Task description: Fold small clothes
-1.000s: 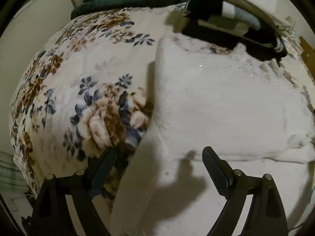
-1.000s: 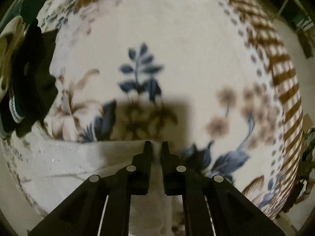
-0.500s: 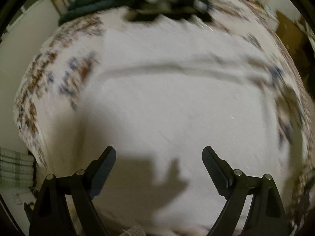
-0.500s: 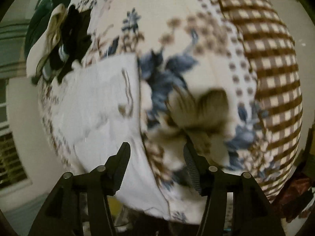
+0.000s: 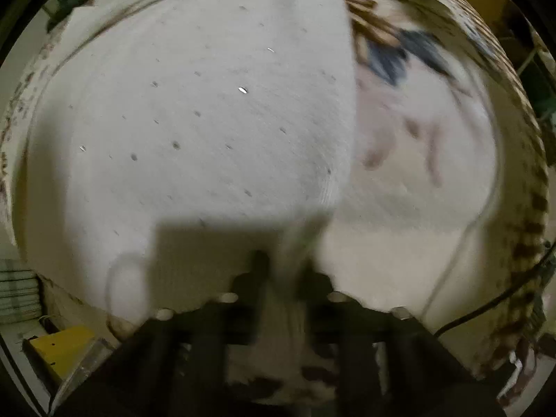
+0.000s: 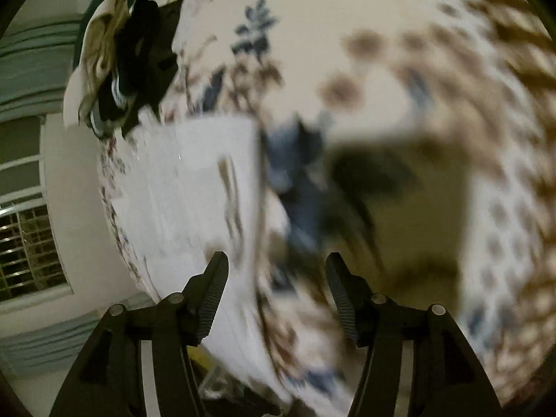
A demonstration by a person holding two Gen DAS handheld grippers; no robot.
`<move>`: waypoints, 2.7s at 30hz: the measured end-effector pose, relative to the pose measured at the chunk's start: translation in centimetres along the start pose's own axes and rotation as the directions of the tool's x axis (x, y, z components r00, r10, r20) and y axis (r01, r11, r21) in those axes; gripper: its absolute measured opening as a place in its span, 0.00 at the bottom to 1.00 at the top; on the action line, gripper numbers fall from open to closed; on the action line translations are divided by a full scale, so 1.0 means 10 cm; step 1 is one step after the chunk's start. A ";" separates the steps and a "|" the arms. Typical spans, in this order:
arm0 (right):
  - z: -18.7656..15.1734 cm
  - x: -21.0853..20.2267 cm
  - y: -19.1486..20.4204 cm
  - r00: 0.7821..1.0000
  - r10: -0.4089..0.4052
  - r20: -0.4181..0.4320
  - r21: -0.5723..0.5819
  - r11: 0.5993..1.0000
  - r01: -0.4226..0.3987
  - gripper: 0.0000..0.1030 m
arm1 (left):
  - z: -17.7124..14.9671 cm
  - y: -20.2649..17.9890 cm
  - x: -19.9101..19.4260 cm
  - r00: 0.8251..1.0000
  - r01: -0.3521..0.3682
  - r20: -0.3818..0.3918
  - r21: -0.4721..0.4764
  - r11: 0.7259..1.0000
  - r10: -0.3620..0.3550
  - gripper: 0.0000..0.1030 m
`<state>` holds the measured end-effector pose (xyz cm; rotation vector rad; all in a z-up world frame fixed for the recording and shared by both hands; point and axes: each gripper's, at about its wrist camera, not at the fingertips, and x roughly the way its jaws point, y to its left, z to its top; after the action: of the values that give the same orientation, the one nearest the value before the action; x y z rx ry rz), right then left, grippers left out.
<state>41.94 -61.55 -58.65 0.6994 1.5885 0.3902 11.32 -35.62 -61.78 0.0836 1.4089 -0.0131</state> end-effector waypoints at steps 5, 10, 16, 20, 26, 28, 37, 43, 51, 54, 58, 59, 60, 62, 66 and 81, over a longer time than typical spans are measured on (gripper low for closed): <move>0.45 0.32 0.07 0.999 0.040 0.009 0.082 0.996 -0.041 0.55 | 0.10 0.27 -0.32 0.996 0.022 0.083 -0.075 0.997 -0.016 0.06; 0.49 0.28 0.38 0.998 -0.046 0.035 0.036 0.998 0.045 0.11 | 0.16 0.62 -0.79 0.990 0.049 0.139 -0.130 0.990 -0.030 0.06; 0.44 -0.09 1.06 0.988 -0.142 0.067 -0.056 0.988 0.146 0.10 | 0.11 1.26 -1.38 0.971 0.123 0.228 -0.240 0.963 -0.067 0.06; 0.37 -0.16 1.74 0.980 -0.181 0.079 -0.114 0.975 0.190 0.10 | 0.10 1.92 -1.52 0.961 0.189 0.256 -0.333 0.924 -0.104 0.06; 0.34 0.55 3.16 0.953 -0.286 0.104 -0.233 0.924 0.303 0.09 | 0.07 2.89 -1.40 0.940 0.307 0.283 -0.460 0.833 -0.190 0.06; 0.34 0.90 3.58 0.937 -0.329 0.114 -0.269 0.898 0.348 0.09 | 0.04 3.22 -1.32 0.936 0.327 0.287 -0.488 0.809 -0.204 0.06; 0.31 2.74 4.86 0.857 -0.503 0.111 -0.338 0.792 0.508 0.09 | -0.27 4.47 -0.62 0.925 0.379 0.264 -0.624 0.683 -0.272 0.06; 0.26 3.54 5.07 0.776 -0.617 0.131 -0.360 0.700 0.617 0.09 | -0.34 4.76 -0.17 0.913 0.404 0.233 -0.622 0.671 -0.335 0.06; 0.28 3.49 4.91 0.847 -0.532 0.012 -0.322 0.800 0.507 0.50 | -0.52 5.00 -0.03 0.906 0.391 0.154 -0.665 0.636 -0.396 0.23; 0.14 3.07 4.73 0.903 -0.429 -0.003 -0.297 0.863 0.409 0.65 | -0.47 5.15 -0.22 0.908 0.388 0.169 -0.684 0.618 -0.383 0.53; -0.06 2.42 4.25 0.945 -0.328 0.011 -0.238 0.917 0.321 0.75 | -0.01 5.31 -0.48 0.903 0.424 0.248 -0.655 0.626 -0.352 0.57; -0.08 2.29 4.10 0.950 -0.312 0.021 -0.217 0.926 0.309 0.76 | 0.19 5.31 -0.52 0.899 0.435 0.267 -0.629 0.644 -0.346 0.57; -0.09 2.13 3.91 0.953 -0.300 0.036 -0.193 0.934 0.301 0.76 | 0.40 5.30 -0.55 0.897 0.442 0.280 -0.605 0.663 -0.342 0.57; -0.08 1.90 3.57 0.950 -0.302 0.083 -0.146 0.939 0.311 0.76 | 0.93 5.25 -0.56 0.887 0.461 0.314 -0.544 0.701 -0.339 0.57; 0.12 1.67 2.89 0.955 -0.273 0.115 -0.023 0.960 0.278 0.76 | 2.01 4.97 -0.50 0.871 0.472 0.353 -0.411 0.780 -0.341 0.57; 0.59 1.88 2.66 0.978 -0.133 0.159 0.019 0.991 0.132 0.10 | 3.35 4.52 -0.11 0.872 0.442 0.338 -0.232 0.866 -0.354 0.09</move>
<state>52.89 -30.32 -57.42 0.6114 1.4757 0.2241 46.77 7.17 -53.05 -0.4581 1.1017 -0.1506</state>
